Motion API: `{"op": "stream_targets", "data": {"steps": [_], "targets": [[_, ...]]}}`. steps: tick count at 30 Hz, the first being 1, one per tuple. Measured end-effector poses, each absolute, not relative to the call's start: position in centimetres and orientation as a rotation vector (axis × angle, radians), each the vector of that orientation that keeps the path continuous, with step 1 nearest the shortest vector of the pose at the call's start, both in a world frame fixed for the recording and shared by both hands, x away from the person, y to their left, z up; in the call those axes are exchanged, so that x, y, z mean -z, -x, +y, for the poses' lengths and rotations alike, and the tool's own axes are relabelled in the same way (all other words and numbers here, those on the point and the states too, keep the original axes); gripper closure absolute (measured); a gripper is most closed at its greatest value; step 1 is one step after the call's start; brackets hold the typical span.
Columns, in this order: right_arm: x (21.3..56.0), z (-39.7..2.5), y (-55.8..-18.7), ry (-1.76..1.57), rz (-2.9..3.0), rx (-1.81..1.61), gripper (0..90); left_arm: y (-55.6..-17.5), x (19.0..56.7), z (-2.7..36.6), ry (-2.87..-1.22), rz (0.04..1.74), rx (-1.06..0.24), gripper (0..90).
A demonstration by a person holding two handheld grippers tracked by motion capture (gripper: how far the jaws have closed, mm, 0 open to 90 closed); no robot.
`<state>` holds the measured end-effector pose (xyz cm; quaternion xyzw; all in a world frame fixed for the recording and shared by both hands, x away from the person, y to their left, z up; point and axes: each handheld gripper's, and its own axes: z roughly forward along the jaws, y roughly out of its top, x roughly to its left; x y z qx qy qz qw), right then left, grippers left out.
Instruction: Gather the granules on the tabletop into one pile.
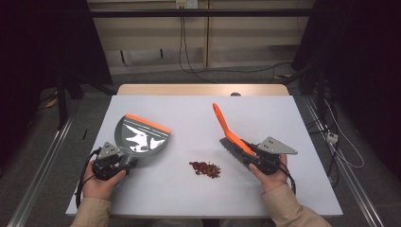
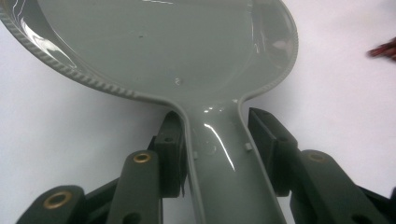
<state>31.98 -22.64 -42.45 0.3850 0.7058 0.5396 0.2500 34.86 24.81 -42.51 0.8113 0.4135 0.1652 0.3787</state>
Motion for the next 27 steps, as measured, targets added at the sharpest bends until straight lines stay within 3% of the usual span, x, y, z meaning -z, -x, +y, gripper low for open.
{"op": "stream_targets", "data": {"steps": [17,27], "targets": [[42.6,-22.6,-32.3,-1.061,1.931,-1.464,71.0,-33.0,41.3,23.1,-2.175,0.723,-0.155,59.0],[42.6,-22.6,-32.4,-1.060,1.932,-1.461,71.0,-32.1,42.0,24.0,-2.229,0.692,-0.104,58.9]]}}
